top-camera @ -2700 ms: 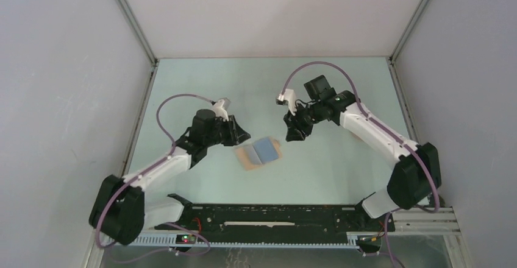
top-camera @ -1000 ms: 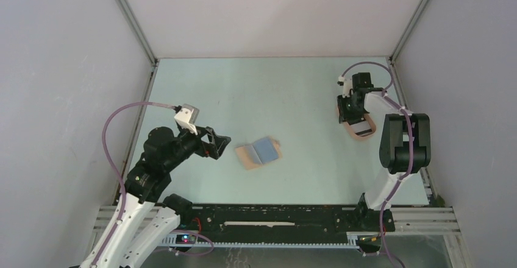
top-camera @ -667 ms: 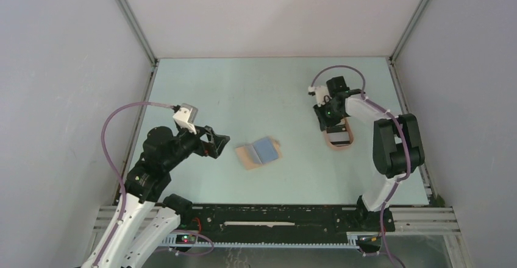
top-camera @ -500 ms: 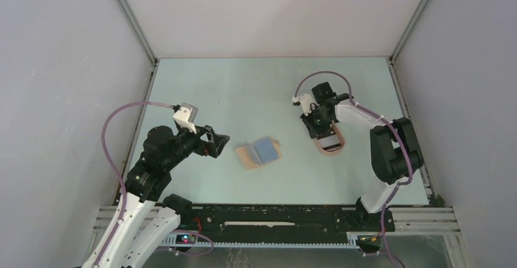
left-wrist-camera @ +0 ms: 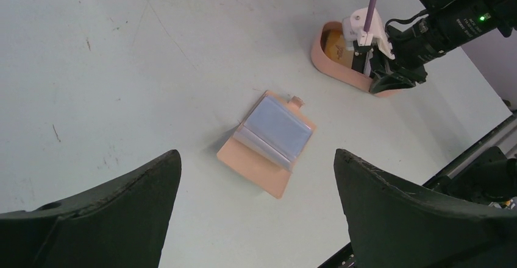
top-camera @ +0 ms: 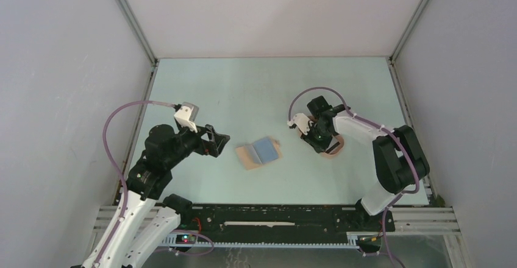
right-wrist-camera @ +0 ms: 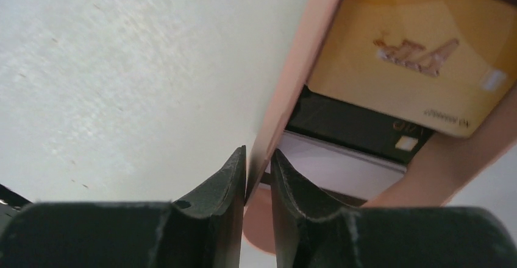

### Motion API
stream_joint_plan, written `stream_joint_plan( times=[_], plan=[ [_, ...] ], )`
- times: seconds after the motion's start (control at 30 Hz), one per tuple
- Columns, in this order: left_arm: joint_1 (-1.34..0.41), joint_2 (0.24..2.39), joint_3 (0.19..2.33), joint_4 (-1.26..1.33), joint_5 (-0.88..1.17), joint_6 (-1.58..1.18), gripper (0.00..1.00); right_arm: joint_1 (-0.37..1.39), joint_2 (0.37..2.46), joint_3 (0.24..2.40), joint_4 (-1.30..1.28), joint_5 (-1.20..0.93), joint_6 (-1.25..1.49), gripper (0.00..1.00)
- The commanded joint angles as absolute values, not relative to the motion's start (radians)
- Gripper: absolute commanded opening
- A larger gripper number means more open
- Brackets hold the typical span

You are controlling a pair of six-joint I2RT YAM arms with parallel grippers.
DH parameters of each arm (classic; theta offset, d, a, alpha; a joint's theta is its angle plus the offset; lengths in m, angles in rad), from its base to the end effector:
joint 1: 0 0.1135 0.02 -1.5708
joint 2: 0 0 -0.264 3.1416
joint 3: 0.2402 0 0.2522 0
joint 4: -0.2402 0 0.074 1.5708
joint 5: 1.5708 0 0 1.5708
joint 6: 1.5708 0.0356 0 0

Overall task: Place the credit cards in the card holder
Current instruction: Pick up the credit card from the storage box.

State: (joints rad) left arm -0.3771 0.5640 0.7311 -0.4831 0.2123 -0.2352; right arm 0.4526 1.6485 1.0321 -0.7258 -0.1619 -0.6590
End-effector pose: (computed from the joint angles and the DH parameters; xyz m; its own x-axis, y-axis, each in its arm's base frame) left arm 0.1198 -0.0555 0.3207 -0.4082 -0.0833 -0.9091 0.4638 0.8388 -0.2852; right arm 0.2671 0.1363 0.1778 -0.4081 -0.8704 -0.2753 -0.9035 0.4283 -0.0146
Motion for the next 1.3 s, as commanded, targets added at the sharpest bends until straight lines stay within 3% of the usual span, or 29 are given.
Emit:
stream_joint_plan(
  times=[0.0, 0.17, 0.3, 0.5, 0.63, 0.73, 0.93, 1.27],
  plan=[
    [-0.368, 0.565, 0.716, -0.470, 0.216, -0.215, 1.00, 0.391, 1.568, 1.020, -0.725, -0.071, -0.710, 0.28],
    [-0.369, 0.567, 0.716, -0.468, 0.226, -0.216, 1.00, 0.313, 1.523, 1.006, -0.697, -0.023, -0.709, 0.28],
    [-0.368, 0.567, 0.716, -0.467, 0.236, -0.218, 1.00, 0.259, 1.502, 1.006, -0.685, 0.000, -0.704, 0.33],
    [-0.368, 0.561, 0.716, -0.465, 0.242, -0.219, 1.00, 0.194, 1.392, 1.012, -0.694, -0.209, -0.638, 0.67],
    [-0.367, 0.559, 0.717, -0.464, 0.245, -0.219, 1.00, 0.119, 1.365, 1.029, -0.658, -0.528, -0.444, 0.77],
    [-0.365, 0.559, 0.716, -0.465, 0.242, -0.219, 1.00, 0.048, 1.424, 1.029, -0.599, -0.692, -0.246, 0.77],
    [-0.354, 0.556, 0.717, -0.469, 0.220, -0.218, 1.00, -0.041, 1.566, 0.990, -0.423, -0.730, 0.090, 0.75],
    [-0.298, 0.582, 0.719, -0.465, 0.247, -0.222, 1.00, -0.083, 1.705, 0.932, -0.253, -0.842, 0.277, 0.70]
  ],
)
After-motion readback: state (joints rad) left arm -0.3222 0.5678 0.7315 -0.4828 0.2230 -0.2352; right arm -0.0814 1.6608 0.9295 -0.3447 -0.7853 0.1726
